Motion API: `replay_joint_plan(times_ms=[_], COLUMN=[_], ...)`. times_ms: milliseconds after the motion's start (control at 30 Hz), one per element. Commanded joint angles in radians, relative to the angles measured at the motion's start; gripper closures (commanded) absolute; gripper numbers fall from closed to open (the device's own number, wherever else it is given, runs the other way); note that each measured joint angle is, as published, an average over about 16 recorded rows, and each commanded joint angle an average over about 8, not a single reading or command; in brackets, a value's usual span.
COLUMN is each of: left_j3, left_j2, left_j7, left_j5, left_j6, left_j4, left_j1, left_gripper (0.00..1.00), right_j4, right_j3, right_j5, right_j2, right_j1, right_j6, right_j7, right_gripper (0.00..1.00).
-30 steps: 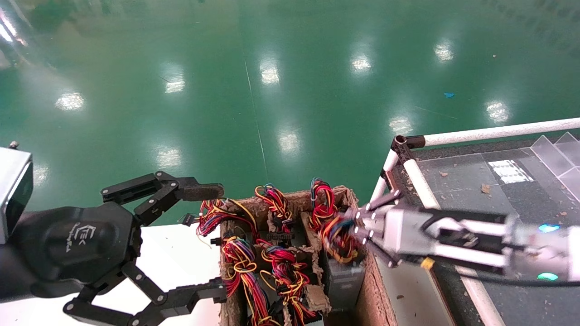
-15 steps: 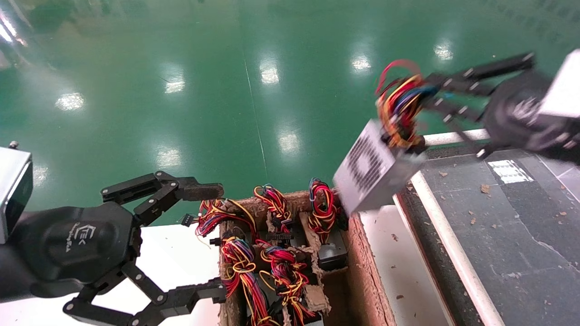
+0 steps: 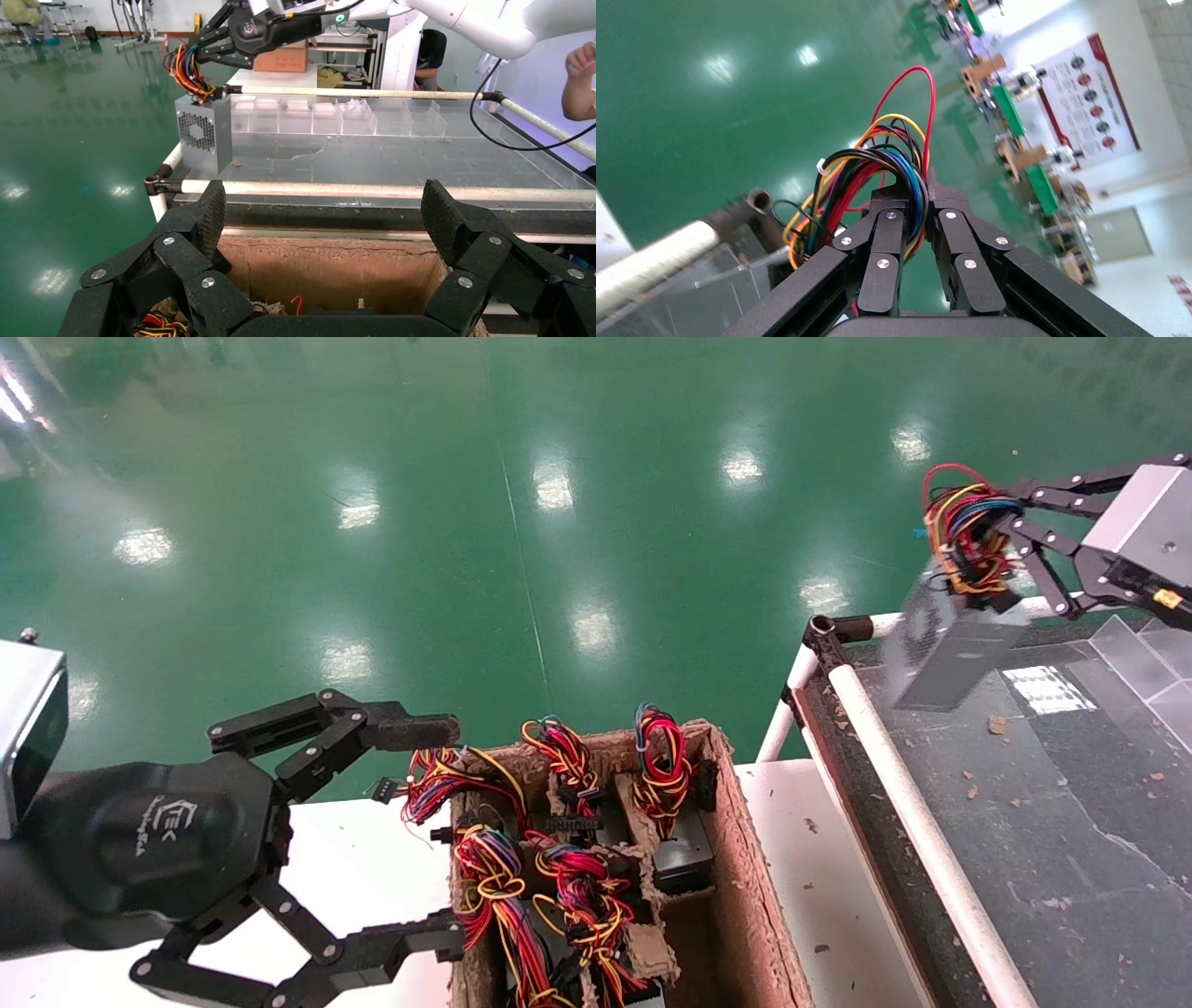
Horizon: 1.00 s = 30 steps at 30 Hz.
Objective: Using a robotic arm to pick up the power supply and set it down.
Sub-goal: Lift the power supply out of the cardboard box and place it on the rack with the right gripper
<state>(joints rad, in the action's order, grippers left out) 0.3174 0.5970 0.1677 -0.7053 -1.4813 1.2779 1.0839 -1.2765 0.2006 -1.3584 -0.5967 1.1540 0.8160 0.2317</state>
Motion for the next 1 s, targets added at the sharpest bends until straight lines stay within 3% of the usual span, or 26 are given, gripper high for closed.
replay_joint_plan(times_ms=[33, 400, 867, 900, 1000], left_j3=[0.000, 0.000, 0.001, 0.001, 0.001], left_j2=[0.000, 0.000, 0.000, 0.000, 0.000], left_j7=[0.000, 0.000, 0.000, 0.000, -0.001], left_j5=[0.000, 0.000, 0.001, 0.001, 0.001], left_j6=[0.000, 0.000, 0.000, 0.000, 0.000], left_j4=[0.000, 0.000, 0.000, 0.000, 0.000], left_j1=[0.000, 0.000, 0.000, 0.000, 0.000], left_gripper=[0.00, 0.00, 0.00, 0.00, 0.00], right_j4=[0.015, 0.184, 0.275, 0.279, 0.288], right_j3=[0.010, 0.055, 0.092, 0.094, 0.099], right_j5=[-0.037, -0.102, -0.121, -0.123, -0.129], right_j2=[-0.007, -0.110, -0.209, -0.212, -0.219], right_j1=[0.000, 0.079, 0.162, 0.164, 0.168], right_j6=[-0.030, -0.061, -0.043, -0.043, -0.043], right_j7=[-0.002, 0.083, 0.152, 0.154, 0.160], right_gripper=[1.00, 1.00, 1.00, 0.96, 0.59])
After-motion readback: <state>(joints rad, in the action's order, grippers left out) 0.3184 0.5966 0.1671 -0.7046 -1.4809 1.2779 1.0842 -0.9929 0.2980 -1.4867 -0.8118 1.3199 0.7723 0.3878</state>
